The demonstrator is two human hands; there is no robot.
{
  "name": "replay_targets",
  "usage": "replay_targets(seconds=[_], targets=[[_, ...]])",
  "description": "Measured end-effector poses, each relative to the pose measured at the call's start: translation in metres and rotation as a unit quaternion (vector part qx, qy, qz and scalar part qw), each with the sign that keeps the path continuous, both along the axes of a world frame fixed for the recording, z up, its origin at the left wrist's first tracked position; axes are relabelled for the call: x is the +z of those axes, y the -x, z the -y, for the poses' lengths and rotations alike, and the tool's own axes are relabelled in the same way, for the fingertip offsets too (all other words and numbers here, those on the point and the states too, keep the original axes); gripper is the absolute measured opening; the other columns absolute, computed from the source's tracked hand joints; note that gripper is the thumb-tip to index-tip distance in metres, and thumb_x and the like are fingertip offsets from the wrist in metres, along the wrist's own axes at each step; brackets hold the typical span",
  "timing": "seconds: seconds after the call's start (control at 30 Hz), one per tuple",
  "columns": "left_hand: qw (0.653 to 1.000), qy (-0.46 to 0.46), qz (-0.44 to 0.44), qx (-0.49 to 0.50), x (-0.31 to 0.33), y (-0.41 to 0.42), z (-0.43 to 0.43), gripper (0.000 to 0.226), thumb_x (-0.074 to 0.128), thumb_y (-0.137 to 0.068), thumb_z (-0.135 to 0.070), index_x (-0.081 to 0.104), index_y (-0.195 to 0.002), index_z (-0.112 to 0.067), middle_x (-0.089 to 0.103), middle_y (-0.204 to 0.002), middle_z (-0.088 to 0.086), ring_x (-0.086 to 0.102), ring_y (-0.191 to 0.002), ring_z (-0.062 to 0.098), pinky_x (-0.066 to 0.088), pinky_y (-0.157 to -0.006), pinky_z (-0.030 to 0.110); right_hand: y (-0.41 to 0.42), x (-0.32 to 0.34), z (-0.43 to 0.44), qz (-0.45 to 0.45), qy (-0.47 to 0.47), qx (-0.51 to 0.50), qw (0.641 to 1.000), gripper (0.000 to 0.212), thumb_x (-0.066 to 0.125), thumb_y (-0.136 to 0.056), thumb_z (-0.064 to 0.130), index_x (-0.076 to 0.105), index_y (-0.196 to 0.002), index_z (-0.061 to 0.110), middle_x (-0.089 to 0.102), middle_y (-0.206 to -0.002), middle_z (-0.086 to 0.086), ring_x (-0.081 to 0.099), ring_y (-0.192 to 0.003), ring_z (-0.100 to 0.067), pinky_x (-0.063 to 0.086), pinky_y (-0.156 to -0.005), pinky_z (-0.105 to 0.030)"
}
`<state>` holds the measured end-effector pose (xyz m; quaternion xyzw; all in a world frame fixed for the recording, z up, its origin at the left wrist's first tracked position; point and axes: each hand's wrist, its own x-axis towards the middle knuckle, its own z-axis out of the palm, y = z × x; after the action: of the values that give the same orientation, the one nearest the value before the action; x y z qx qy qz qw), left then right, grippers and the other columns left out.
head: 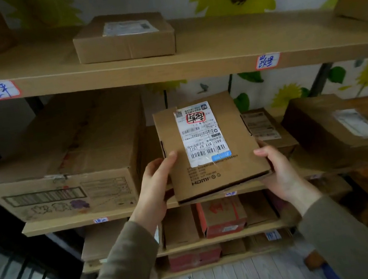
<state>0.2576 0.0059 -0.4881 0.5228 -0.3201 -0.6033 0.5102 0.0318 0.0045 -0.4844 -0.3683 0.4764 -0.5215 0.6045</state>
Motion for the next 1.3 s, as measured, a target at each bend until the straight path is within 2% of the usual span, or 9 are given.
replay_targets(seconds=[0.3,0.47,0.57,0.63,0.77,0.87,1.0,1.13,1.3], targets=[[0.988,-0.011,0.034,-0.154,0.0,0.009,-0.021,0.041,0.065,-0.083,-0.031,0.053,-0.117,-0.012,0.066,-0.099,0.004,0.064,-0.088,0.019,0.053,-0.068,0.033,-0.017,-0.026,-0.105,0.056,-0.033,-0.197,0.978,0.024,0.034,-0.097,0.003,0.053,-0.093,0.018,0.061,-0.089,-0.002,0.063,-0.077,-0.01,0.055,-0.061,-0.019],[0.966,-0.054,0.054,-0.248,-0.023,0.064,-0.054,0.033,0.068,-0.082,-0.028,0.055,-0.108,-0.014,0.066,-0.099,0.007,0.063,-0.09,0.024,0.055,-0.073,0.04,0.022,-0.066,-0.172,0.064,-0.146,-0.345,0.925,0.026,0.056,-0.089,0.035,0.055,-0.106,0.016,0.064,-0.111,-0.01,0.061,-0.101,-0.025,0.05,-0.084,-0.042],[0.948,-0.062,0.06,-0.306,-0.04,0.119,-0.078,0.027,0.067,-0.082,-0.023,0.061,-0.108,-0.015,0.068,-0.097,0.003,0.062,-0.092,0.022,0.051,-0.086,0.043,0.055,-0.085,-0.218,0.044,-0.204,-0.387,0.898,0.045,0.062,-0.081,0.047,0.055,-0.113,0.016,0.059,-0.118,-0.008,0.053,-0.113,-0.029,0.044,-0.093,-0.049],[0.939,-0.069,0.051,-0.333,-0.049,0.164,-0.097,0.035,0.067,-0.082,-0.02,0.06,-0.115,-0.01,0.067,-0.099,0.004,0.061,-0.09,0.019,0.05,-0.074,0.034,0.08,-0.097,-0.251,0.059,-0.216,-0.415,0.882,0.059,0.063,-0.076,0.053,0.054,-0.12,0.014,0.058,-0.119,-0.011,0.055,-0.108,-0.028,0.048,-0.082,-0.043],[0.911,-0.06,0.053,-0.405,-0.071,0.264,-0.142,0.043,0.068,-0.081,-0.019,0.057,-0.121,-0.009,0.067,-0.102,0.004,0.062,-0.09,0.018,0.046,-0.068,0.029,0.145,-0.116,-0.311,0.115,-0.197,-0.49,0.841,0.043,0.059,-0.087,0.039,0.052,-0.116,0.009,0.06,-0.101,-0.012,0.059,-0.089,-0.027,0.05,-0.078,-0.043],[0.884,-0.061,0.071,-0.459,-0.088,0.346,-0.179,0.046,0.068,-0.081,-0.022,0.056,-0.123,-0.01,0.066,-0.107,0.006,0.06,-0.104,0.027,0.045,-0.077,0.035,0.203,-0.125,-0.357,0.156,-0.183,-0.547,0.802,0.034,0.059,-0.089,0.032,0.056,-0.112,0.007,0.058,-0.099,-0.016,0.057,-0.095,-0.032,0.046,-0.094,-0.05],[0.856,-0.087,0.069,-0.505,-0.106,0.445,-0.244,0.037,0.063,-0.083,-0.015,0.055,-0.12,-0.009,0.063,-0.093,0.004,0.059,-0.103,0.032,0.047,-0.071,0.037,0.269,-0.134,-0.419,0.227,-0.156,-0.618,0.736,0.034,0.058,-0.089,0.032,0.062,-0.111,0.007,0.065,-0.102,-0.015,0.061,-0.093,-0.028,0.048,-0.085,-0.04],[0.833,-0.152,0.05,-0.529,-0.115,0.526,-0.314,0.025,0.059,-0.087,-0.008,0.055,-0.11,-0.015,0.063,-0.09,0.002,0.059,-0.081,0.015,0.046,-0.062,0.03,0.313,-0.148,-0.459,0.278,-0.132,-0.611,0.729,0.035,0.055,-0.087,0.041,0.064,-0.114,0.02,0.068,-0.112,-0.012,0.06,-0.106,-0.032,0.042,-0.097,-0.048],[0.783,-0.182,0.079,-0.589,-0.143,0.611,-0.362,0.033,0.062,-0.086,-0.015,0.051,-0.117,-0.016,0.063,-0.095,0.002,0.059,-0.088,0.018,0.048,-0.064,0.033,0.378,-0.169,-0.505,0.321,-0.131,-0.66,0.666,0.034,0.052,-0.091,0.034,0.059,-0.121,0.019,0.071,-0.103,-0.009,0.066,-0.089,-0.025,0.054,-0.065,-0.035]])
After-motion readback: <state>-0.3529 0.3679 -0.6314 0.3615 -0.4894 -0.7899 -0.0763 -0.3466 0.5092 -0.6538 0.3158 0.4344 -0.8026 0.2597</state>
